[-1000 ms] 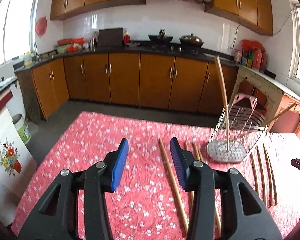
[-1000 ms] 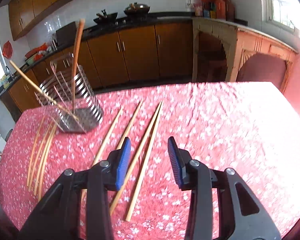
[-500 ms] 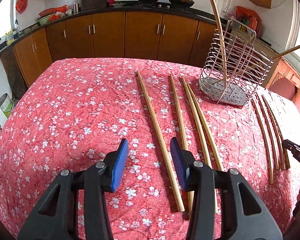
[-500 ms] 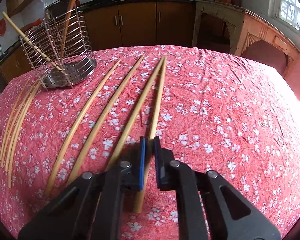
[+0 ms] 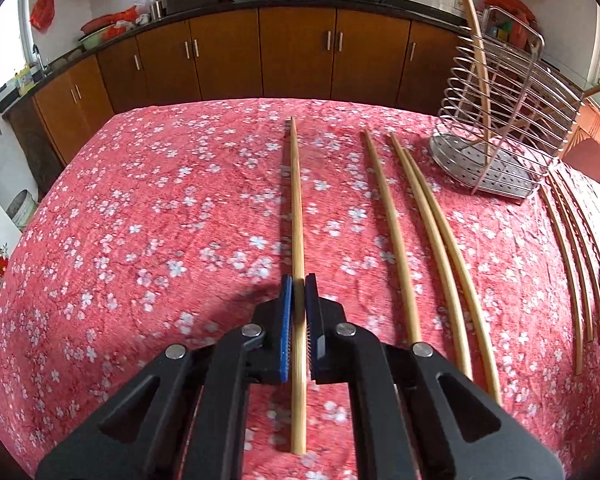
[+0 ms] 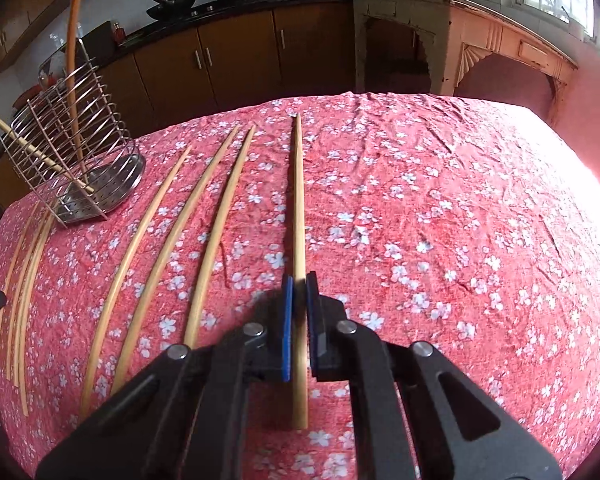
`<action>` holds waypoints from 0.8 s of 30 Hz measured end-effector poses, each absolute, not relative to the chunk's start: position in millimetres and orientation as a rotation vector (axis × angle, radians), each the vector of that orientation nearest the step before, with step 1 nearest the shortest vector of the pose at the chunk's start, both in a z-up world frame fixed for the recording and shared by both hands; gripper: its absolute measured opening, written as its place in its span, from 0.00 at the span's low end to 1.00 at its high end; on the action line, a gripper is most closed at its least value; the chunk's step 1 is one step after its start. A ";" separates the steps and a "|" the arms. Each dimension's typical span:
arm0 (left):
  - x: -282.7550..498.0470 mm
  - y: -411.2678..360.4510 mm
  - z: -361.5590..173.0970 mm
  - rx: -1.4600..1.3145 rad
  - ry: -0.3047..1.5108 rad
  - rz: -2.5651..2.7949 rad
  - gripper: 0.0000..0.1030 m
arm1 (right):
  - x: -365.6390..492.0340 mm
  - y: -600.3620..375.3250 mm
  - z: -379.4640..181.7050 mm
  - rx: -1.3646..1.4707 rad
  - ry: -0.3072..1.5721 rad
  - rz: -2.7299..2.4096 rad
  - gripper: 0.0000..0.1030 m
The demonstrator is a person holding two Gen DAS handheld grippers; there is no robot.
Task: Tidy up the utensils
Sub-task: 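Lower the right tool onto a chopstick and close while the left tool grasps one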
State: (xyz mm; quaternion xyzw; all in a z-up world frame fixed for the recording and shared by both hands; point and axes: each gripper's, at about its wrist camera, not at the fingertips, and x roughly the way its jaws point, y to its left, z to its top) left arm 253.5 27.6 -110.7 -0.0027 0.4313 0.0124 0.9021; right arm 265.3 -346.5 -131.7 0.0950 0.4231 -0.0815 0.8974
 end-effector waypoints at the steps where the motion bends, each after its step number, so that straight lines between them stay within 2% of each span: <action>1: 254.6 35.2 -110.6 -0.012 0.887 0.028 0.06 | 265.4 -350.1 -131.9 0.199 0.874 -0.175 0.08; 4: 252.5 51.0 -111.2 -0.032 0.886 0.002 0.07 | 262.4 -352.8 -132.1 0.192 0.876 -0.168 0.08; 9: 238.9 59.1 -113.6 -0.027 0.887 -0.052 0.08 | 249.2 -343.5 -133.8 0.145 0.872 -0.141 0.14; 24: 221.2 53.7 -111.6 -0.001 0.891 -0.062 0.09 | 232.7 -331.7 -135.0 0.112 0.873 -0.147 0.15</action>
